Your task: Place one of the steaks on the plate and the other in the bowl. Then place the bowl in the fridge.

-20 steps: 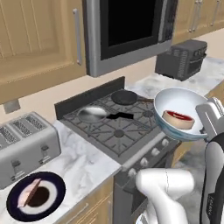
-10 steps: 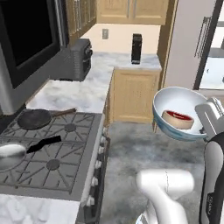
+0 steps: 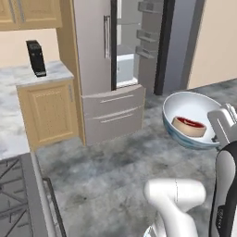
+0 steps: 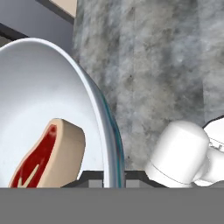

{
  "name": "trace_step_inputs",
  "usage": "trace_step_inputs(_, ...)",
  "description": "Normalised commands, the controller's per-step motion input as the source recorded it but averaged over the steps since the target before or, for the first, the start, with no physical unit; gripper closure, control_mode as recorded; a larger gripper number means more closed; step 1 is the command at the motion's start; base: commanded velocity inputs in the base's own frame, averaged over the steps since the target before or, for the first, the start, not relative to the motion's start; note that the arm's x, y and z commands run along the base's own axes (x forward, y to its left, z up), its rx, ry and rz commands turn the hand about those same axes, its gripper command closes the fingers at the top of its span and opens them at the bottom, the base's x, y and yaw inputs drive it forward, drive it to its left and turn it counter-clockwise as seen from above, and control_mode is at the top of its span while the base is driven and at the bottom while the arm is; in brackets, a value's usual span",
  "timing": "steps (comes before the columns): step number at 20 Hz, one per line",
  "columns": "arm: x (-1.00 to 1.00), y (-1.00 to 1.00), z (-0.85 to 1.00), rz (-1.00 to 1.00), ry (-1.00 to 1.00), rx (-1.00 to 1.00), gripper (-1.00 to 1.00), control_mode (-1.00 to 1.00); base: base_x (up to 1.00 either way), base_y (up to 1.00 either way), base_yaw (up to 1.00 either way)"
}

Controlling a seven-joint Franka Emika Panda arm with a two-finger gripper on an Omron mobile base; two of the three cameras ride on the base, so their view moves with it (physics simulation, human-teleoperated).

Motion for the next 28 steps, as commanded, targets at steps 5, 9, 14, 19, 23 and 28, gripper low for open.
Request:
trace_step_inputs(5,0.0,0.0,0.0,0.0,0.0,0.0,1.0,1.0,1.0,-0.05,-0.13)
trace_step_inputs(9,0.0,0.0,0.0,0.0,0.0,0.0,1.0,1.0,1.0,-0.23,0.0)
trace_step_inputs(14,0.0,0.0,0.0,0.0,0.0,0.0,1.0,1.0,1.0,-0.49,0.0)
trace_step_inputs(19,0.0,0.0,0.0,0.0,0.0,0.0,1.0,1.0,1.0,-0.13,0.0)
trace_step_inputs(23,0.0,0.0,0.0,0.0,0.0,0.0,1.0,1.0,1.0,0.21,0.0)
trace_step_inputs(28,0.0,0.0,0.0,0.0,0.0,0.0,1.0,1.0,1.0,-0.09,0.0)
